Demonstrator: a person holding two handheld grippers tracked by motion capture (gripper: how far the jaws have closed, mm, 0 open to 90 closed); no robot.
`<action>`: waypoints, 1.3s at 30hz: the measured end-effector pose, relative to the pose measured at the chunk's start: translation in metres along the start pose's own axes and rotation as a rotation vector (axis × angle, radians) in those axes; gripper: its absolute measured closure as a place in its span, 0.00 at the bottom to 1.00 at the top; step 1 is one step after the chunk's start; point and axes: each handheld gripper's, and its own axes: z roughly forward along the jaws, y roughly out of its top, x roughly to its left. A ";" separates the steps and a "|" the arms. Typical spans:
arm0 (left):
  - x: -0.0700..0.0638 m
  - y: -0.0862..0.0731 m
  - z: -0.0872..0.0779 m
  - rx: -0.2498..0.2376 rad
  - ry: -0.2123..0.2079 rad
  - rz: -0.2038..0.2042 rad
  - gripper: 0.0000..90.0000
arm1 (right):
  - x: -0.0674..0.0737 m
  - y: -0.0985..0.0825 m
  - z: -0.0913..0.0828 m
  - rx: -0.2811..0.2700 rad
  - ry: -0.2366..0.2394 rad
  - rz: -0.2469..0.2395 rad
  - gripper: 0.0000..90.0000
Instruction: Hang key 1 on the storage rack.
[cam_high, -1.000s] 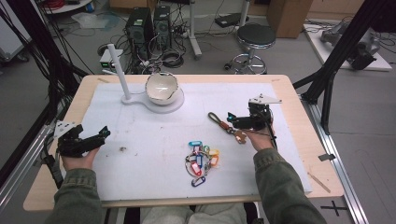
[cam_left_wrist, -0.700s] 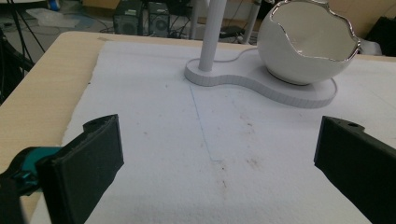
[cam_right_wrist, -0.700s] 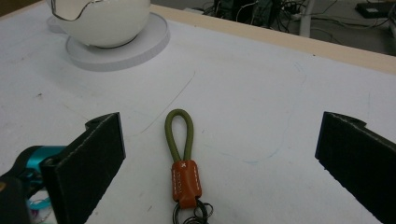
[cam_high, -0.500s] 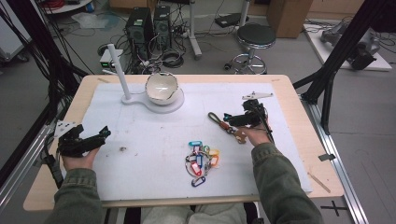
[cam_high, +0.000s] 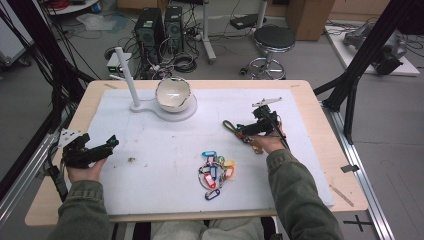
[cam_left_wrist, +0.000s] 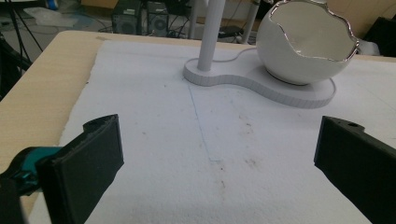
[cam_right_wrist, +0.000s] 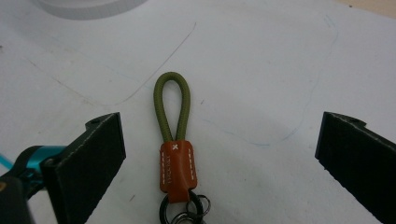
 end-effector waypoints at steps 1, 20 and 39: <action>0.000 0.000 0.000 0.000 -0.001 0.001 0.02 | 0.000 0.000 0.000 0.000 0.000 0.000 0.01; 0.000 0.000 0.001 0.006 -0.002 0.000 0.02 | 0.005 -0.006 0.023 0.151 0.044 -0.051 0.35; 0.000 0.000 0.002 0.007 -0.008 -0.002 0.02 | 0.015 -0.007 0.022 0.195 0.019 -0.035 0.83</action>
